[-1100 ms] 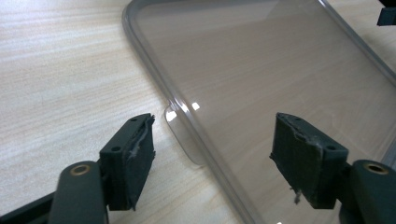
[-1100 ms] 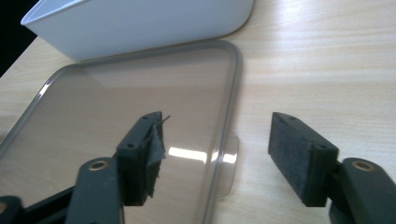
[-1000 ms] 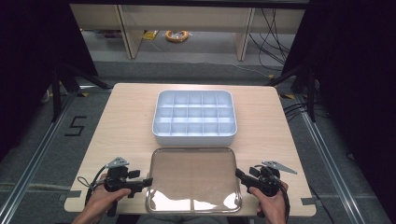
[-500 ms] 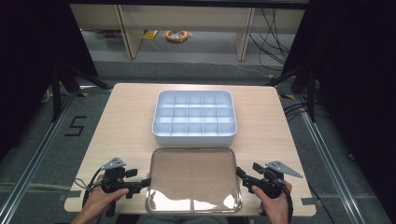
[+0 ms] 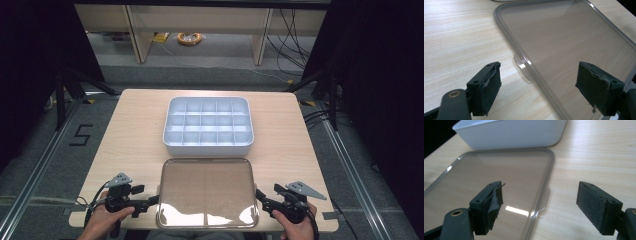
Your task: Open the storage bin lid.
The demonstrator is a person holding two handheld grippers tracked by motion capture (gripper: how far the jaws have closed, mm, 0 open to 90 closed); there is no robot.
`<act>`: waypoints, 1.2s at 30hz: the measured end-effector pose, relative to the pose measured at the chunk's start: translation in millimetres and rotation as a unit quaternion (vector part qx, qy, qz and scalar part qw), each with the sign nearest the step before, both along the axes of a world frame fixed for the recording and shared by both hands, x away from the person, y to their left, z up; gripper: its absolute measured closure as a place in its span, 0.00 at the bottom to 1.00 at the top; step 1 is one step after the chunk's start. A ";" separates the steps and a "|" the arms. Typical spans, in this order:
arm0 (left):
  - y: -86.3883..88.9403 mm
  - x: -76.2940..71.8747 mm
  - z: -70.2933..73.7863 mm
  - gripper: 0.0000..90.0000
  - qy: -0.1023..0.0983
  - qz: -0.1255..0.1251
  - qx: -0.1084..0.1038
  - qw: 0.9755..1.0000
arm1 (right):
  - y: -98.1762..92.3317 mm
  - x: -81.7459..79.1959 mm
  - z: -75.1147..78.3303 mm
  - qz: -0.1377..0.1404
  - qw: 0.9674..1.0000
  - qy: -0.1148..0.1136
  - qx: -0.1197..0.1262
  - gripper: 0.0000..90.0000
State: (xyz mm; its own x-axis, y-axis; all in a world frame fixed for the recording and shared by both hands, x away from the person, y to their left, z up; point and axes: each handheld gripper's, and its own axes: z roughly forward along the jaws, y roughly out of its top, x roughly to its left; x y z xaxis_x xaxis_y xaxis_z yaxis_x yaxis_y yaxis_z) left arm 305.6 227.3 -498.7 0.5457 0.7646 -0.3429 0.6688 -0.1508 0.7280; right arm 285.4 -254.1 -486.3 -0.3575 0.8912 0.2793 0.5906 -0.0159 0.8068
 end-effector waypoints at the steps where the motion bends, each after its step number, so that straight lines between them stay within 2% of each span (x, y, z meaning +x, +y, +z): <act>1: -0.2 -1.1 -0.1 0.21 -0.001 0.003 -0.001 1.000 | 0.5 -2.1 0.6 -0.002 1.000 0.004 -0.001 0.25; 2: 0.3 -2.4 0.3 0.21 -0.001 -0.002 -0.002 1.000 | 0.2 -2.6 -0.5 0.003 1.000 0.000 -0.005 0.25; 3: 0.5 -3.5 0.3 0.22 -0.003 0.002 -0.002 1.000 | 1.9 -5.5 0.7 0.001 1.000 0.014 0.005 0.25; 4: 0.5 -3.5 0.3 0.22 -0.003 0.002 -0.002 1.000 | 1.9 -5.5 0.7 0.001 1.000 0.014 0.005 0.25; 5: 1.7 -5.3 0.7 0.22 -0.003 0.005 -0.003 1.000 | 3.1 -10.9 2.5 -0.004 0.999 0.038 0.007 0.25; 6: 1.7 -5.3 0.7 0.22 -0.003 0.005 -0.003 1.000 | 3.1 -10.9 2.5 -0.004 0.999 0.038 0.007 0.25; 7: 1.8 -7.1 0.0 0.22 -0.001 0.007 -0.006 1.000 | 0.3 -8.4 -1.6 0.010 1.000 0.008 -0.005 0.25; 8: 1.8 -8.0 -0.6 0.22 0.000 0.010 -0.007 1.000 | -0.1 -10.3 -0.2 0.010 1.000 0.016 -0.007 0.25; 10: 1.9 -9.0 -0.6 0.22 0.004 0.010 -0.006 1.000 | -0.1 -11.8 -0.6 0.017 1.000 0.011 0.001 0.24; 11: 1.8 -10.8 -0.7 0.22 0.005 0.013 -0.004 1.000 | 0.3 -12.4 -1.8 0.016 1.000 0.008 -0.004 0.24; 12: 1.2 -12.0 -0.5 0.22 0.003 0.012 -0.008 1.000 | 3.1 -15.0 -0.8 0.004 1.000 0.024 0.002 0.24; 13: 2.0 -12.6 -0.5 0.22 0.001 0.005 -0.004 1.000 | 1.0 -14.2 -2.2 0.015 1.000 0.013 -0.012 0.24; 15: 1.2 -14.4 -0.8 0.22 0.003 0.007 -0.005 1.000 | 1.3 -15.5 -3.5 0.018 1.000 0.012 -0.016 0.24; 17: 1.3 -16.0 -0.6 0.22 0.002 0.009 -0.007 1.000 | 5.0 -20.2 -1.3 0.011 0.999 0.034 0.007 0.24; 18: 1.1 -17.1 -0.1 0.22 0.000 0.018 -0.011 1.000 | 2.5 -18.2 -3.0 0.019 1.000 0.016 -0.014 0.24; 19: 2.2 -17.7 0.8 0.23 -0.001 0.015 -0.011 1.000 | 5.4 -20.7 -2.4 0.009 0.999 0.032 0.004 0.24; 20: 1.4 -18.7 0.7 0.23 -0.003 0.020 -0.015 1.000 | 2.7 -19.0 -3.6 0.020 1.000 0.018 -0.009 0.24; 22: 1.8 -20.1 0.3 0.22 0.002 0.015 -0.013 1.000 | 0.7 -21.3 -2.1 0.024 0.999 0.025 -0.020 0.24; 24: 1.5 -20.8 -0.1 0.22 -0.001 0.014 -0.013 1.000 | 0.8 -21.9 -2.3 0.025 0.999 0.027 -0.019 0.24; 25: 1.0 -21.7 -0.2 0.22 0.002 0.012 -0.014 1.000 | 1.8 -21.4 -5.0 0.026 0.999 0.018 -0.013 0.24; 26: 0.3 -22.4 -0.3 0.22 0.001 0.009 -0.014 1.000 | 1.3 -22.1 -4.4 0.024 0.999 0.020 -0.017 0.24; 27: 0.4 -22.6 -0.2 0.22 0.003 0.009 -0.008 1.000 | 2.7 -23.6 -3.8 0.016 0.999 0.028 -0.010 0.24; 28: 0.4 -22.6 -0.2 0.22 0.003 0.009 -0.008 1.000 | 2.7 -23.6 -3.8 0.016 0.999 0.028 -0.010 0.24; 29: -0.4 -23.0 -0.7 0.22 0.002 0.007 -0.011 1.000 | 2.6 -25.6 -2.4 0.014 0.999 0.046 -0.004 0.24; 30: -0.5 -23.1 -0.7 0.22 0.003 0.007 -0.011 1.000 | 2.6 -25.7 -2.6 0.016 0.999 0.047 -0.001 0.24; 31: -0.5 -23.0 -0.8 0.22 0.003 0.007 -0.012 1.000 | 3.3 -24.9 -4.2 0.016 0.999 0.041 0.005 0.24; 36: 0.5 -22.7 -0.4 0.23 0.002 0.010 -0.013 1.000 | 2.7 -24.7 -4.3 0.020 0.999 0.041 0.002 0.24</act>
